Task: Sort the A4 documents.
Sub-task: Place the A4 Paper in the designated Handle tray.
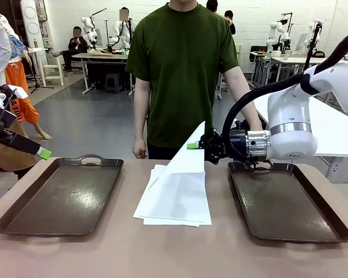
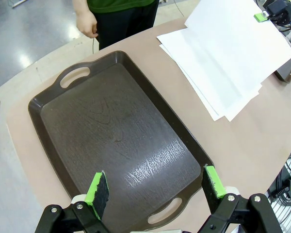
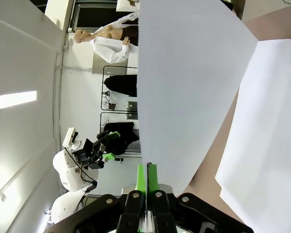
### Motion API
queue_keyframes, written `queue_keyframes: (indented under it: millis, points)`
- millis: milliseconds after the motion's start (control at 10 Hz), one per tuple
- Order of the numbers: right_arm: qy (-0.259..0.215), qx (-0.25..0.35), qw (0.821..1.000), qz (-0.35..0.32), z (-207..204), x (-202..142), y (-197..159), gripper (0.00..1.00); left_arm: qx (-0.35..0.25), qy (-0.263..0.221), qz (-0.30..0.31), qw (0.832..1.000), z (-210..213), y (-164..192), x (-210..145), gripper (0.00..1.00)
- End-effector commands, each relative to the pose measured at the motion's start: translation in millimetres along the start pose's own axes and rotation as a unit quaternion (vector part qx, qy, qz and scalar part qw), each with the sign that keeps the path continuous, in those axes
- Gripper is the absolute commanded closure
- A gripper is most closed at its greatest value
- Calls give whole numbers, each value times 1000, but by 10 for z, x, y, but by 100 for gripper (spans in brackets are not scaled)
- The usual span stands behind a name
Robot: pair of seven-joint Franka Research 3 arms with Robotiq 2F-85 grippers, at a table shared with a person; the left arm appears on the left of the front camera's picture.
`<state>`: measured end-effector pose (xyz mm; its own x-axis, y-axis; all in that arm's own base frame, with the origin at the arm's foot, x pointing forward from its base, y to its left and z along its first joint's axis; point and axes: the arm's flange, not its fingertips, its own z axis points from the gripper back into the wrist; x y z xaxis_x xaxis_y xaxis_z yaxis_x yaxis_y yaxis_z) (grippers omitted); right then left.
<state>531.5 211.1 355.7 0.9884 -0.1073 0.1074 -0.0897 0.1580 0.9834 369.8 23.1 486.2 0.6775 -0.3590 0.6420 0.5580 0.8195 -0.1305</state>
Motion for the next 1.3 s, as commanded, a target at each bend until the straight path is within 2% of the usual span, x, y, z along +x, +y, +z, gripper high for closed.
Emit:
queue_keyframes:
  millis: [0, 200, 500, 800, 1200]
  points:
    - [35, 33, 998, 39, 270, -179, 30, 99, -6, -5, -2, 1000, 8, 28, -16, 0]
    - [57, 35, 995, 69, 640, -288, 24, 99, -6, -5, -2, 1000, 8, 28, -16, 0]
    - [102, 5, 989, 109, 1073, -237, -156, 99, -6, -5, -2, 1000, 8, 28, -16, 0]
    - [125, -32, 982, 134, 1407, 47, -421, 99, -6, -5, -2, 1000, 8, 28, -16, 0]
    - [127, -86, 979, 135, 1954, 366, -495, 99, -6, -5, -2, 1000, 8, 28, -16, 0]
